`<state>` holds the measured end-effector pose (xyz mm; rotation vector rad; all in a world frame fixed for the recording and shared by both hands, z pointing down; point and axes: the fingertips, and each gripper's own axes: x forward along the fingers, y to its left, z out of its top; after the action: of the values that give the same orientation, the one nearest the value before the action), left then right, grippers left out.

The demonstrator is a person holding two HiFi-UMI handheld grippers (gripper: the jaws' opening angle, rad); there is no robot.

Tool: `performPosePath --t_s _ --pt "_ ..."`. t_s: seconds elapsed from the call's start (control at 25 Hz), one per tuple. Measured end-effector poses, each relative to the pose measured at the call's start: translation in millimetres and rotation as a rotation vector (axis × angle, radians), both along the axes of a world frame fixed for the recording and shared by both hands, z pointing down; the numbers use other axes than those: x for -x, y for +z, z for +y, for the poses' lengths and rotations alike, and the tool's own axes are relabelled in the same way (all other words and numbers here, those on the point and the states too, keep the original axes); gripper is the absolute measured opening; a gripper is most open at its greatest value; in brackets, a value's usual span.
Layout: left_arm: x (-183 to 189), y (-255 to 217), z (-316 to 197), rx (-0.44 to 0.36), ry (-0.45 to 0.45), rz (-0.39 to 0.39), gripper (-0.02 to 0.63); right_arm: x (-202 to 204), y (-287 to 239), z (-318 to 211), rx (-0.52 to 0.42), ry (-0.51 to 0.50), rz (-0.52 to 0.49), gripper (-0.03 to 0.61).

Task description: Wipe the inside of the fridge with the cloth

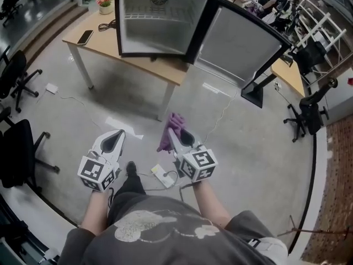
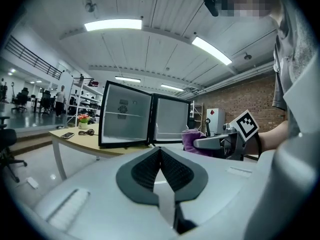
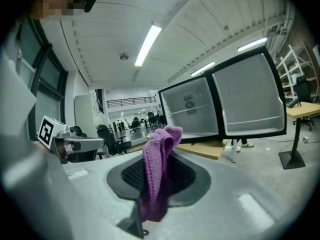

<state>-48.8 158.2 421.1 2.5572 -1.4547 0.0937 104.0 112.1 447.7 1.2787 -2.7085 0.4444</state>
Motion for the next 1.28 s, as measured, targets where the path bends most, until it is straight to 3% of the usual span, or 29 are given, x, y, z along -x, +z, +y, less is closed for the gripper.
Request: performPosePath --t_s 0.6,1.0,1.28 --pt "98 -6 -120 0.010 0.085 0.017 0.017 115 -3 -119 0.026 0.053 -0.007 0.078" --pt "106 -2 -153 0.018 0.105 0.026 0.017 120 -6 -154 0.012 0.073 0.021 0.078" --pt "98 -6 -198 -0.010 0.041 0.007 0.017 118 -13 -208 -0.026 0.018 -0.034 0.078"
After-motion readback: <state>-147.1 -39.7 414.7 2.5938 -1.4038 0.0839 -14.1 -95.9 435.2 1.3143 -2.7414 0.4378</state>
